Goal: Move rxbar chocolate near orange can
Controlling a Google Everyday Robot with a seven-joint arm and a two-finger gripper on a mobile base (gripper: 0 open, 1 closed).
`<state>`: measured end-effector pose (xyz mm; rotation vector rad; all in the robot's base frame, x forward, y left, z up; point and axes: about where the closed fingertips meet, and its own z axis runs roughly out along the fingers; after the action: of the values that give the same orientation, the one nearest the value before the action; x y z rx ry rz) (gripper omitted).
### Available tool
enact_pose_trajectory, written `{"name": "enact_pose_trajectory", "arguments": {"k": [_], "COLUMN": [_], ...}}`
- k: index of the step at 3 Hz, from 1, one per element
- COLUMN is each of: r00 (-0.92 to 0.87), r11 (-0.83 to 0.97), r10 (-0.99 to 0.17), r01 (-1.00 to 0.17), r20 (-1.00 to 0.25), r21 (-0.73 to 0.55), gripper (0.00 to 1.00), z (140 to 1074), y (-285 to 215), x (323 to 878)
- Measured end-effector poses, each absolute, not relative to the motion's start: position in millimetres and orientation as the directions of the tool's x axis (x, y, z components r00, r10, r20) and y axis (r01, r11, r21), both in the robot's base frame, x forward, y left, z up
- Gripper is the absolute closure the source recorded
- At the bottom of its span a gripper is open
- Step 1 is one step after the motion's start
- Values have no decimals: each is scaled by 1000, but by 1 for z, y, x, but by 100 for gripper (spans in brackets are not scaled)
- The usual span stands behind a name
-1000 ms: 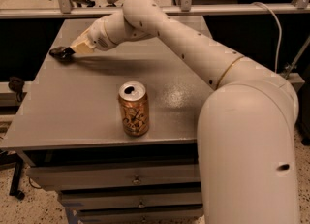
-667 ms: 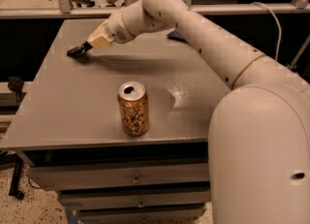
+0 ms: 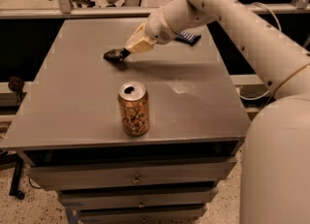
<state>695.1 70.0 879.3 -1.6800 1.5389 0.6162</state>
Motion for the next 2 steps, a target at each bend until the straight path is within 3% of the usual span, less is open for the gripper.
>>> {"name": "enact_pose_trajectory", "arguments": {"k": [2], "r00": [186], "r11": [-90], "r10": [-693], "r01": [-981], "r20": [-697], "r21": [-172], "gripper": [100], "z": [872], "y": [-21], "x": [639]}}
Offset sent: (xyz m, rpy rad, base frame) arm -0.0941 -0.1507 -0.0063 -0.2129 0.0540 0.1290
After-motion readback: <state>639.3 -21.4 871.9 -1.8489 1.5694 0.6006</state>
